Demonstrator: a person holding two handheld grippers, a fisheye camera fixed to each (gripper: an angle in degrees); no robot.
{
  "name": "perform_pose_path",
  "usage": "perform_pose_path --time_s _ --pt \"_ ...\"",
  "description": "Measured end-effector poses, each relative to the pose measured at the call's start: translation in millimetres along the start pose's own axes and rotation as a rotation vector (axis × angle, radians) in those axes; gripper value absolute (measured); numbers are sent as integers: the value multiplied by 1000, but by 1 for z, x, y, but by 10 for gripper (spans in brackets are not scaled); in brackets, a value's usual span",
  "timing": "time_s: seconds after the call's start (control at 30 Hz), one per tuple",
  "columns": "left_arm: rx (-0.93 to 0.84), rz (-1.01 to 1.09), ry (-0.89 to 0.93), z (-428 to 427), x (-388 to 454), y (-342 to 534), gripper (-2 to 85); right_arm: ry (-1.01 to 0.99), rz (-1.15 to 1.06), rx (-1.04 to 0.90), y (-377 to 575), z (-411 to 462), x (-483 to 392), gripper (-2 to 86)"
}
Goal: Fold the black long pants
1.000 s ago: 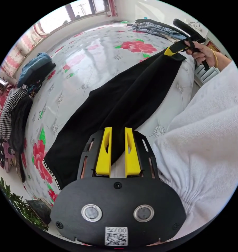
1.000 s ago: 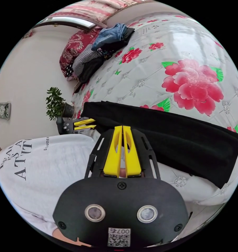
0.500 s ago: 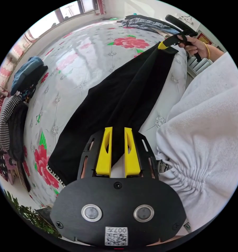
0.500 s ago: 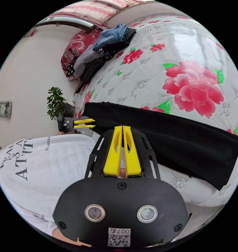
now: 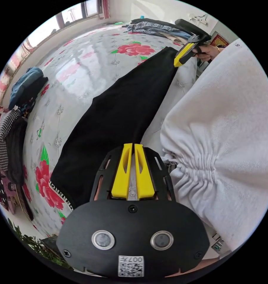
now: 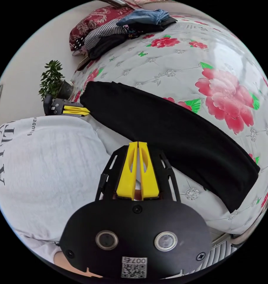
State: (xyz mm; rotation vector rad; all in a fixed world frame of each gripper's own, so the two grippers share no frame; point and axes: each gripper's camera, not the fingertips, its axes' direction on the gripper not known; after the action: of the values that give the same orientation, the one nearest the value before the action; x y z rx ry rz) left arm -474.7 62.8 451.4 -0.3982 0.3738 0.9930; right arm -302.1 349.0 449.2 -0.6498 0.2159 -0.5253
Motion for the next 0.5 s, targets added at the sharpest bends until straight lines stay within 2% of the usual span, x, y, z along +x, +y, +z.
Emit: perform_pose_path --time_s 0.07,0.13,0.27,0.33,0.43,0.5 --pt "58 -20 -12 1 0 4 15 31 5 -49 -1 22 -9 -2" --pt "42 -62 36 0 -6 4 29 45 8 -49 0 28 -19 -1" --pt "57 -41 120 -16 0 19 53 -11 -25 -5 22 7 -45 1" --pt "49 -72 82 -20 2 31 51 20 3 28 40 -6 -48 1" --pt "69 -261 -52 -28 -13 52 42 124 157 136 72 -34 -31 1" --pt "102 -546 -156 -33 -39 67 11 186 312 249 92 -55 -10 1"
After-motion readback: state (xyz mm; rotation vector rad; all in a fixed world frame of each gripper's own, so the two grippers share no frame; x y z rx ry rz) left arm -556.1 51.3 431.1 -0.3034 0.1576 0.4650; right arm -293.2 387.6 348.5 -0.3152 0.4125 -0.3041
